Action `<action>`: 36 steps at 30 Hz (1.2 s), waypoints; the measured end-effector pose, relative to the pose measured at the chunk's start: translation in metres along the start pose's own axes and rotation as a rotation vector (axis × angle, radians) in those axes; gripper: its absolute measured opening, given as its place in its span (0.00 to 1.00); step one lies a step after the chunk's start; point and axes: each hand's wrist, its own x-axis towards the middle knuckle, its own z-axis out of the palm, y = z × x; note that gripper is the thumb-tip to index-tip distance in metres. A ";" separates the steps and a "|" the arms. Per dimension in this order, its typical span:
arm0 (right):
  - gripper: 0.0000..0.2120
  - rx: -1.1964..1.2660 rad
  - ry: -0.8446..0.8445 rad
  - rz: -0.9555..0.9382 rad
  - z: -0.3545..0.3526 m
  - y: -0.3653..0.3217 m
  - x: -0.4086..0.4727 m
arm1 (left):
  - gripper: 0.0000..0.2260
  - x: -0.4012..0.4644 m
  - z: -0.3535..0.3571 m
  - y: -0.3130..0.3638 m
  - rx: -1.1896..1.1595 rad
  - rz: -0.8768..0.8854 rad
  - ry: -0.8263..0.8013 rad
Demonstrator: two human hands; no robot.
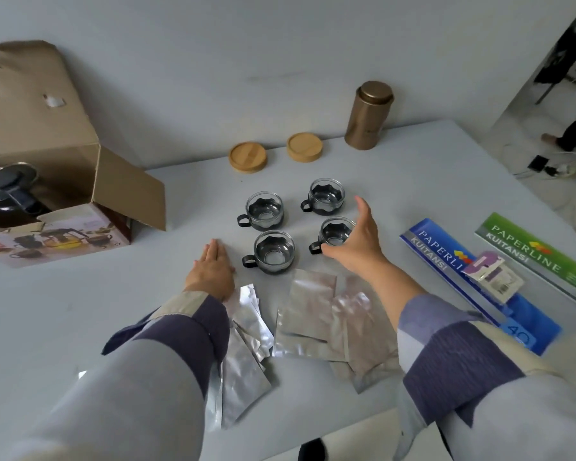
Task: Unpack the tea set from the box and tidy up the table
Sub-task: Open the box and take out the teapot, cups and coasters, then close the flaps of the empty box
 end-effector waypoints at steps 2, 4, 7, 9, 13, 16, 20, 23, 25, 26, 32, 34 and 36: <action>0.53 -0.124 -0.004 -0.054 -0.003 -0.024 0.001 | 0.25 -0.004 -0.014 -0.003 0.030 0.019 -0.011; 0.47 -0.180 -0.011 -0.116 0.000 -0.048 0.002 | 0.22 -0.006 -0.028 -0.011 0.049 0.030 0.023; 0.39 -0.182 -0.072 -0.194 0.018 -0.085 0.002 | 0.20 -0.014 -0.051 -0.032 0.043 0.025 0.131; 0.35 -0.175 -0.150 -0.249 0.038 -0.113 -0.001 | 0.21 -0.024 -0.070 -0.049 -0.022 -0.005 0.240; 0.31 -0.139 -0.251 -0.363 0.092 -0.170 -0.010 | 0.21 -0.043 -0.107 -0.098 -0.085 -0.057 0.475; 0.28 -0.119 -0.302 -0.417 0.136 -0.208 -0.019 | 0.19 -0.054 -0.125 -0.142 -0.091 -0.119 0.599; 0.20 -0.081 -0.332 -0.489 0.190 -0.261 -0.030 | 0.20 -0.063 -0.141 -0.200 -0.126 -0.227 0.714; 0.15 -0.121 -0.338 -0.577 0.226 -0.298 -0.031 | 0.20 -0.061 -0.148 -0.240 -0.176 -0.292 0.699; 0.15 -0.157 -0.441 -0.557 0.245 -0.320 -0.032 | 0.19 -0.055 -0.154 -0.260 -0.243 -0.338 0.691; 0.15 -0.178 -0.507 -0.520 0.254 -0.330 -0.031 | 0.19 -0.053 -0.158 -0.267 -0.269 -0.356 0.694; 0.14 -0.333 -0.605 -0.329 0.301 -0.367 -0.023 | 0.19 -0.023 -0.161 -0.290 -0.423 -0.405 0.622; 0.17 -0.381 -0.611 -0.300 0.312 -0.371 -0.021 | 0.21 -0.017 -0.157 -0.292 -0.455 -0.406 0.614; 0.20 -0.435 -0.646 -0.269 0.318 -0.373 -0.021 | 0.25 -0.014 -0.153 -0.291 -0.433 -0.400 0.613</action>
